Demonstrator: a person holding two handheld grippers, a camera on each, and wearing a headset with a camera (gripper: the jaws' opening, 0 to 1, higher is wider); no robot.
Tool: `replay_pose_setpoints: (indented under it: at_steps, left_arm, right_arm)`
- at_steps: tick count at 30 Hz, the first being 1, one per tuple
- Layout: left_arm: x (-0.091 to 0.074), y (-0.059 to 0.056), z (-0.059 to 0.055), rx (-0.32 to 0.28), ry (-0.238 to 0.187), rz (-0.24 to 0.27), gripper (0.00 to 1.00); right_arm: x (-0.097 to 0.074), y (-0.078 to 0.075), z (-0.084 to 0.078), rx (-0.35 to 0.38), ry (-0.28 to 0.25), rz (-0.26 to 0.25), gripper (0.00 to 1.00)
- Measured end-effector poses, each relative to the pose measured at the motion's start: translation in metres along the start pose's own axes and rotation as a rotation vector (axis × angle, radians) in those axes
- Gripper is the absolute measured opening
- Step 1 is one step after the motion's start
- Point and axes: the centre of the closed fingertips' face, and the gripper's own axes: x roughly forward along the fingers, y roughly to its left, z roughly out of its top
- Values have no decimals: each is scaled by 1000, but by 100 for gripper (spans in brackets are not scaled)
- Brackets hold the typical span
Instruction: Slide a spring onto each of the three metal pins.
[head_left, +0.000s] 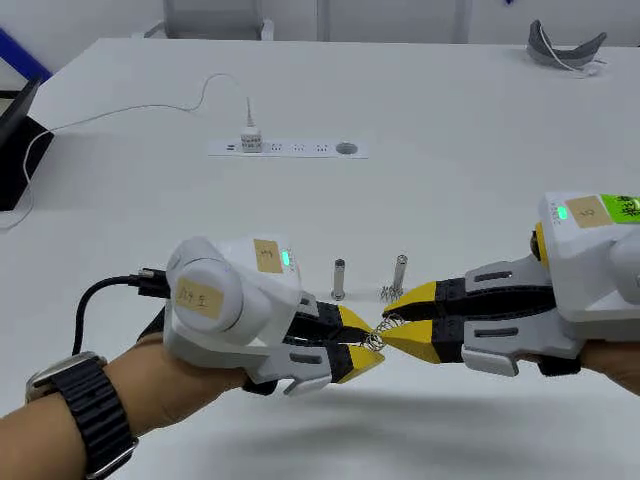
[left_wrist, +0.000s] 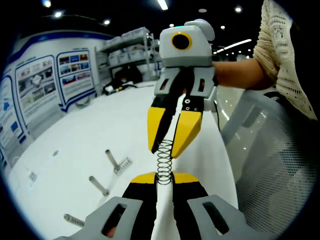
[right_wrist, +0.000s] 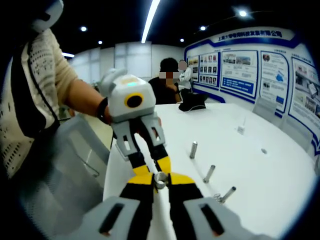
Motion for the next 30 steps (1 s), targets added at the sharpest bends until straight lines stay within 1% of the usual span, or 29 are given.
replay_pose_setpoints:
  at_steps: [6, 13, 20, 22, 23, 25, 28, 30]
  left_arm:
    - [-2, 2, 1, -11, -11, 15, 10]
    - [-1, 4, 3, -23, -30, 23, 10]
    - [-1, 4, -2, -39, -47, 27, 11]
    - [-2, 5, -3, -50, -50, 34, 14]
    - [-2, 5, -3, -56, -53, 34, 17]
    - [-4, 5, -4, -63, -55, 29, 20]
    - [-7, 7, -5, -72, -61, 36, 24]
    - [-11, 8, -6, -84, -72, 42, 28]
  right_arm:
    - [3, -1, 3, -11, 4, -2, 12]
    - [5, -4, 6, -7, 7, -12, 12]
    - [6, -5, 2, 20, 29, -15, 12]
    - [6, -6, 1, 25, 33, -18, 12]
    - [6, -7, 0, 29, 38, -20, 12]
    - [5, -8, 0, 33, 38, -23, 12]
    - [4, -9, 1, 34, 41, -29, 12]
    - [4, -11, 1, 35, 43, -34, 12]
